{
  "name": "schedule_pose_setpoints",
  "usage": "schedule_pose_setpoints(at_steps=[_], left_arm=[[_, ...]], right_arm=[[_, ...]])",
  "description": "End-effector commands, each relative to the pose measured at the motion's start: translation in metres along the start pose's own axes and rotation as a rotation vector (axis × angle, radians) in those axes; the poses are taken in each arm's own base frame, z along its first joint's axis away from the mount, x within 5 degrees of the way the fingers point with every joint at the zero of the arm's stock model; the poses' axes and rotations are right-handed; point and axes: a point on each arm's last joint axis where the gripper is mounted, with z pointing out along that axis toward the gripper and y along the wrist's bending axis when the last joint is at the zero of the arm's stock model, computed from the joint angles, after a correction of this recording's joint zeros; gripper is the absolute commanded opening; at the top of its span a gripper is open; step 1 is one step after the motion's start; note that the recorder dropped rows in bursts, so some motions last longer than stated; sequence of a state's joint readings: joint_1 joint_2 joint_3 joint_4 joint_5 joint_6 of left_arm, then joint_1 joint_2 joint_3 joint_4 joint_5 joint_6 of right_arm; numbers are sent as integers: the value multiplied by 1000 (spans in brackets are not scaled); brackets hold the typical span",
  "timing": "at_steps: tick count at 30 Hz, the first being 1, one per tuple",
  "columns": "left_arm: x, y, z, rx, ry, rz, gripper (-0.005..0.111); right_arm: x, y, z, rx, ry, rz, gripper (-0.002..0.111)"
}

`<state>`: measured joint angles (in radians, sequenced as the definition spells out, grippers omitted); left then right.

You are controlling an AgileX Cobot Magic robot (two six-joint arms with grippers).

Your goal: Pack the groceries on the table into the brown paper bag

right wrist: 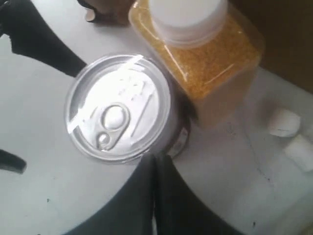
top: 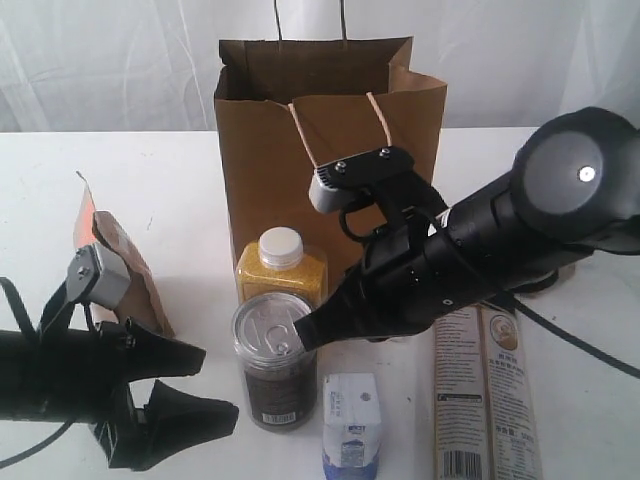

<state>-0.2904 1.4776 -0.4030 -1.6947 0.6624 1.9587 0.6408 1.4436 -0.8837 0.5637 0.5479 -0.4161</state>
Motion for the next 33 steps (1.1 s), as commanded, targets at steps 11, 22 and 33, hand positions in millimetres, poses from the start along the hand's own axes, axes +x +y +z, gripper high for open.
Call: schedule_pose_setpoints(at_steps=[11,22,33], left_arm=[[-8,17,19,102,81,258,91],[-27,32,28,117,82,340,91],[-24,39,37,153,84,311,91]], right_arm=[[3,-9,38,8,39,-16,0],[5,-2,43,-94,59,-52,0],[6,0,59,-172,49,-56,0]])
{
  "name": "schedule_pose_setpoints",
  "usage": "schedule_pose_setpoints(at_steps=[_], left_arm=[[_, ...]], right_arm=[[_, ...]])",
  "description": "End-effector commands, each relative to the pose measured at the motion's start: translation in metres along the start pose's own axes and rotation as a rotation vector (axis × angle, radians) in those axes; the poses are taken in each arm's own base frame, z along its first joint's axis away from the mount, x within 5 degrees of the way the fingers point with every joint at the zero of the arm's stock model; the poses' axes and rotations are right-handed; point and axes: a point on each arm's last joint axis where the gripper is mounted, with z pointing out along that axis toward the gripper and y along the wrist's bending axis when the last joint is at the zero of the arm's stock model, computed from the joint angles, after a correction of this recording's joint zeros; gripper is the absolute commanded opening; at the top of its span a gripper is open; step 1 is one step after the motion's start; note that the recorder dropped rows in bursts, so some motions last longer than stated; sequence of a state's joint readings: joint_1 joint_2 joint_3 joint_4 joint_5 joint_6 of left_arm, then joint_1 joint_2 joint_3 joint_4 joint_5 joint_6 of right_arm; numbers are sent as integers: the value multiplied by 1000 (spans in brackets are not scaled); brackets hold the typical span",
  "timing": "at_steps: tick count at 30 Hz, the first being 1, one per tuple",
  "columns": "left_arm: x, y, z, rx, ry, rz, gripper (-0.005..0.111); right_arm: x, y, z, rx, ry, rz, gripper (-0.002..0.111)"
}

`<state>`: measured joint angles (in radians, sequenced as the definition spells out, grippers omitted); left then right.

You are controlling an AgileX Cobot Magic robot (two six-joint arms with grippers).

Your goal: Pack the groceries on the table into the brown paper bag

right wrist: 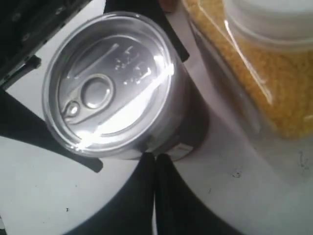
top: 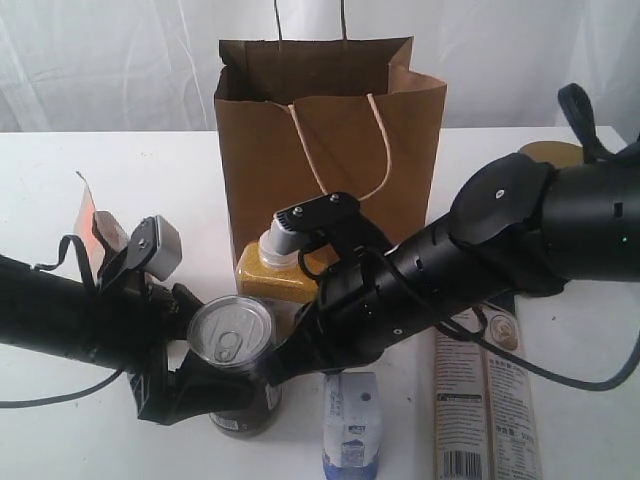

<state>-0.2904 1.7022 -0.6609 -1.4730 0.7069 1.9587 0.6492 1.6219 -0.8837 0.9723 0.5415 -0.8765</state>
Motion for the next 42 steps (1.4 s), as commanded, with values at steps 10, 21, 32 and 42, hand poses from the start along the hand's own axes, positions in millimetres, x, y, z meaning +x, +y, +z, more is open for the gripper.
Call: schedule_pose_setpoints(at_steps=[10,21,32,42], left_arm=[[0,4,6,2,-52,86,91],[-3,10,5,-58,-88,31,74],[1,10,5,-66,-49,46,0],[-18,-4,-6,-5,-147,47,0]], right_arm=[[-3,2,20,-137,-55,8,0],[-2,2,18,-114,-47,-34,0],[-16,14,-21,-39,-169,-108,0],[-20,23,-58,63,-231,-237,0]])
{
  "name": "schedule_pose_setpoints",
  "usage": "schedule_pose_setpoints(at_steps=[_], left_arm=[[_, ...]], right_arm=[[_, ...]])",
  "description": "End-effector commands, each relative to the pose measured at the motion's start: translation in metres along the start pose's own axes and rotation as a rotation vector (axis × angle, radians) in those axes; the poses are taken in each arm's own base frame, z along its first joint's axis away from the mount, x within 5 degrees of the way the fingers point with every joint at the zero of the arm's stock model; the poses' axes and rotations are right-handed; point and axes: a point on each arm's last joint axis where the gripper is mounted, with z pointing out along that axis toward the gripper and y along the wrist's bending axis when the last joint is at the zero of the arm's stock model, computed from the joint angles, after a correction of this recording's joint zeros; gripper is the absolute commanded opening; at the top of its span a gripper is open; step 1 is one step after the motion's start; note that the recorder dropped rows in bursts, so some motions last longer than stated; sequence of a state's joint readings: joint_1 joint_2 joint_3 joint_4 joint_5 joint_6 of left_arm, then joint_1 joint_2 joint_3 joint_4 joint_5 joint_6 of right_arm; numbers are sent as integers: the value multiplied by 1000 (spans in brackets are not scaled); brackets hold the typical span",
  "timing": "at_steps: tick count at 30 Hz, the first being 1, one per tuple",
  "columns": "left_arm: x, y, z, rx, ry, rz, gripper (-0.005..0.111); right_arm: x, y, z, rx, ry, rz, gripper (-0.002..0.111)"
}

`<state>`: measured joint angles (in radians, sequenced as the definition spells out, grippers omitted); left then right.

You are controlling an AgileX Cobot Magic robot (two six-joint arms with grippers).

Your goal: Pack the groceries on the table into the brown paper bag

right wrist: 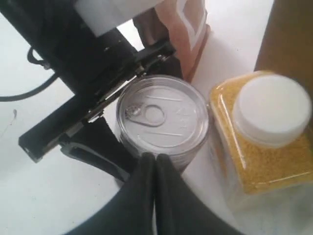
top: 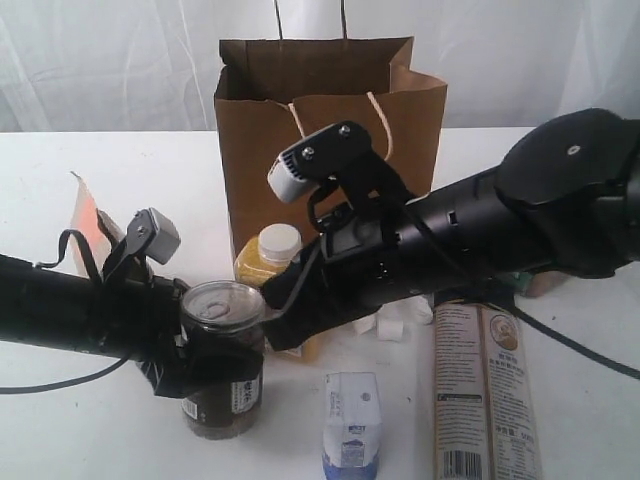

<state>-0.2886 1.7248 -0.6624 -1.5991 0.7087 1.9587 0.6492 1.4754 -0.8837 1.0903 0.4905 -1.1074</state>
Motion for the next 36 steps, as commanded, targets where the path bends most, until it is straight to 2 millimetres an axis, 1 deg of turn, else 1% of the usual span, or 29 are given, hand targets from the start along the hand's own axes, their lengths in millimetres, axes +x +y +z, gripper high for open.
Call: schedule_pose_setpoints(at_steps=[1,7,10,12,13,14,15,16,17,18,20,22,23,24,26,27,28,31,32,33,34,35,36], left_arm=[[-17,-14,-10,42,-76,126,0],[-29,-32,-26,63,-63,137,0],[-35,-45,-35,99,-52,132,0],[-47,-67,-51,163,-94,128,0],[-53,-75,-58,172,-116,162,0],[-62,-84,-67,159,-145,215,0],[-67,-88,-72,143,-164,247,0],[-80,-95,-83,102,-202,305,0],[-92,-100,-92,69,-232,331,0],[-99,-105,-98,52,-251,355,0],[-123,-120,-117,20,-320,457,0],[-140,-129,-130,-26,-358,530,0],[-152,-130,-140,-129,-364,592,0],[-159,-125,-145,-227,-360,617,0],[-177,-100,-160,-573,-371,655,0],[-188,-85,-163,-709,-371,691,0],[-193,-80,-162,-722,-377,705,0],[-214,-66,-141,-579,-444,776,0],[-220,-60,-137,-565,-482,772,0],[-230,-46,-130,-554,-533,701,0],[-235,-39,-126,-535,-554,682,0],[-242,-33,-116,-463,-576,700,0],[-244,-32,-110,-403,-590,717,0]], right_arm=[[-6,4,-19,55,-15,-61,0],[-9,7,-40,120,-24,-78,0],[-12,11,-53,138,-52,-73,0],[-17,19,-77,173,-107,-132,0],[-18,20,-87,201,-124,-158,0],[-19,19,-106,274,-151,-208,0],[-18,17,-114,322,-154,-227,0],[-18,13,-134,434,-179,-246,0],[-18,11,-148,516,-201,-251,0],[-17,9,-157,569,-215,-246,0],[-14,5,-175,685,-230,-209,0],[-10,3,-185,750,-236,-151,0],[-5,0,-189,794,-199,-123,0],[-3,-1,-191,816,-169,-112,0],[5,-4,-192,842,-87,-83,0],[8,-4,-192,849,-58,-69,0],[9,-5,-192,850,-52,-67,0],[8,-4,-191,840,-62,-63,0],[8,-4,-190,836,-65,-61,0],[8,-4,-190,829,-67,-52,0],[8,-3,-189,821,-66,-43,0],[9,-3,-189,815,-59,-30,0],[10,-3,-189,810,-55,-19,0]])
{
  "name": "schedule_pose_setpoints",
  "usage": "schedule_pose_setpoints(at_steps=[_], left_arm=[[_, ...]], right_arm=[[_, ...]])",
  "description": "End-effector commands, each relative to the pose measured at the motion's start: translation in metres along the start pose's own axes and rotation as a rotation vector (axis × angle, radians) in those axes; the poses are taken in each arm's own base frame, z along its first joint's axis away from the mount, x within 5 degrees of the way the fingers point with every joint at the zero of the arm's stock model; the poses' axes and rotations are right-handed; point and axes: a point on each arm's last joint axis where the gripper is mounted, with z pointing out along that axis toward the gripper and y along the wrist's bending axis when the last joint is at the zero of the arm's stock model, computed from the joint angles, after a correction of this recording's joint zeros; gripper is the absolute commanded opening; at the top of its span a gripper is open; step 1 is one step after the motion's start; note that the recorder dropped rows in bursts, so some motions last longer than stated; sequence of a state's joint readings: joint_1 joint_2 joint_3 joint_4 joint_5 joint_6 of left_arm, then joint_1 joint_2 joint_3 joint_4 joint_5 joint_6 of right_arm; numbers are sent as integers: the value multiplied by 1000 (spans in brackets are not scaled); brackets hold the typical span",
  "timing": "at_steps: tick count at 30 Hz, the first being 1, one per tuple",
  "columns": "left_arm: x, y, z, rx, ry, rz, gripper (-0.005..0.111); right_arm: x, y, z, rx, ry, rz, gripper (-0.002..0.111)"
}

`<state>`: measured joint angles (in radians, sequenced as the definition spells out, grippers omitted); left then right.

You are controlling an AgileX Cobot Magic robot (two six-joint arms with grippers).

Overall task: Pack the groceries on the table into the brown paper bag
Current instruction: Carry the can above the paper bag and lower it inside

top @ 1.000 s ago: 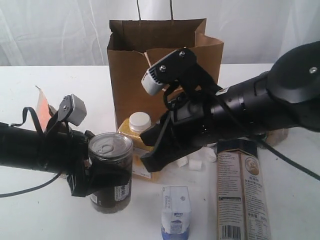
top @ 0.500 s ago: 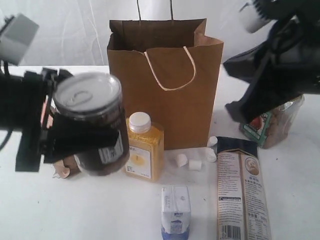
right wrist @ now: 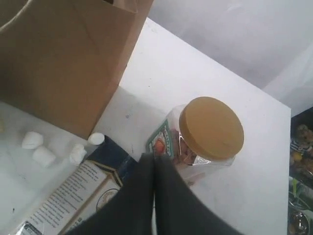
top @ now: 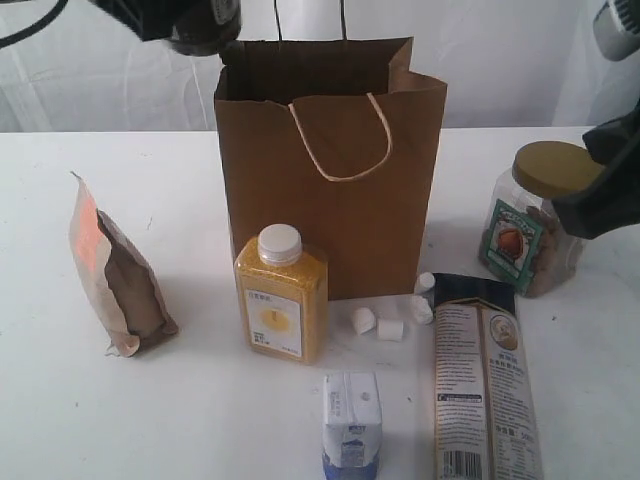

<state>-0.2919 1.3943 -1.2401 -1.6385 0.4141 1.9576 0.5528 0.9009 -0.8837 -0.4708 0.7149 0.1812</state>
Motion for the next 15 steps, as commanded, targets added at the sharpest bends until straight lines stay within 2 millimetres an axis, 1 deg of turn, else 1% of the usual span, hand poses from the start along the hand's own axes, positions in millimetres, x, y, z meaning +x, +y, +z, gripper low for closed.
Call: schedule_pose_setpoints(at_steps=[1,3,5,7,9,15], left_arm=[[-2,5,29,144,-173,69,0],[4,7,37,160,-171,59,0],[20,8,47,171,-142,24,0],[37,6,57,217,-136,1,0],[46,4,62,239,-131,-16,0],[53,3,65,259,-129,-31,0]], right_arm=[[4,0,0,-10,40,35,0],[5,0,0,-10,55,43,0],[8,0,0,-4,81,82,0],[9,0,-1,-3,98,108,0],[9,1,-1,-10,100,127,0],[9,1,-1,-17,99,134,0]])
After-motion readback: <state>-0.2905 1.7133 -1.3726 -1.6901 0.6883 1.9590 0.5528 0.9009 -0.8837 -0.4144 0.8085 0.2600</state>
